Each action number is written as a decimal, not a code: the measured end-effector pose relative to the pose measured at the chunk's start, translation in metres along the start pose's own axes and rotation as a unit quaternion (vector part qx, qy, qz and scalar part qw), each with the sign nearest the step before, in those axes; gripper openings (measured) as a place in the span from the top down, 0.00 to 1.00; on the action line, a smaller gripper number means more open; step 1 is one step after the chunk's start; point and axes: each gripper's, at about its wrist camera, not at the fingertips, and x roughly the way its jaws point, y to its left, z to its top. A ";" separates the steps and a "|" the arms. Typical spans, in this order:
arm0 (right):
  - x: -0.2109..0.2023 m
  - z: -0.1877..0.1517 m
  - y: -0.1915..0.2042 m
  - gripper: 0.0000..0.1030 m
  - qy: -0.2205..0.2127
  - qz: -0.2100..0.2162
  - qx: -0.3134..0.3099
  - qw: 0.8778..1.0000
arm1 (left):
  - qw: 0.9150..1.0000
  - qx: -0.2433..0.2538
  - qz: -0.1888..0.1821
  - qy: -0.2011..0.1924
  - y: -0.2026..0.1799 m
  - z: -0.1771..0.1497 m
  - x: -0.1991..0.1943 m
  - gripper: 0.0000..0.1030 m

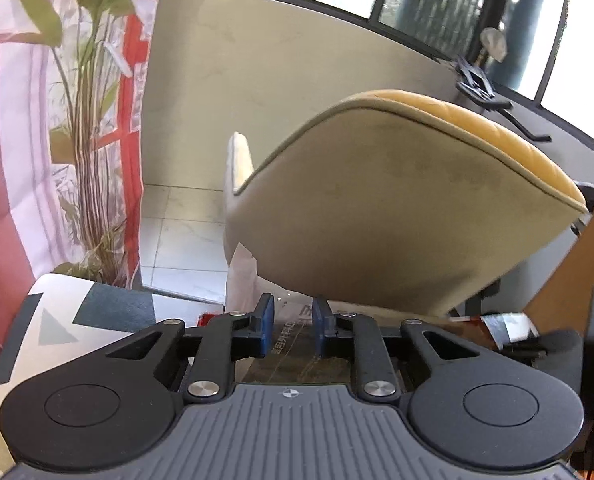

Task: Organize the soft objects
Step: 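Open the left tool while the right tool lowers the bag into the box, then withdraw both tools up and away from the red box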

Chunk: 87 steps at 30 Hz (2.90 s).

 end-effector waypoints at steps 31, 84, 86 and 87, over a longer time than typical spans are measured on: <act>-0.004 0.004 -0.005 0.90 0.015 -0.001 0.055 0.998 | 0.995 0.086 0.044 0.002 -0.017 -0.011 -0.007 0.77; -0.285 -0.285 0.079 0.00 -0.248 -0.029 0.209 0.945 | 0.992 0.092 0.087 -0.026 -0.067 -0.239 -0.250 0.00; -0.281 -0.293 0.082 0.00 -0.245 -0.020 0.213 0.946 | 0.992 0.085 0.086 -0.025 -0.065 -0.245 -0.250 0.00; -0.279 -0.297 0.083 0.00 -0.242 -0.016 0.214 0.946 | 0.993 0.083 0.084 -0.024 -0.064 -0.248 -0.249 0.00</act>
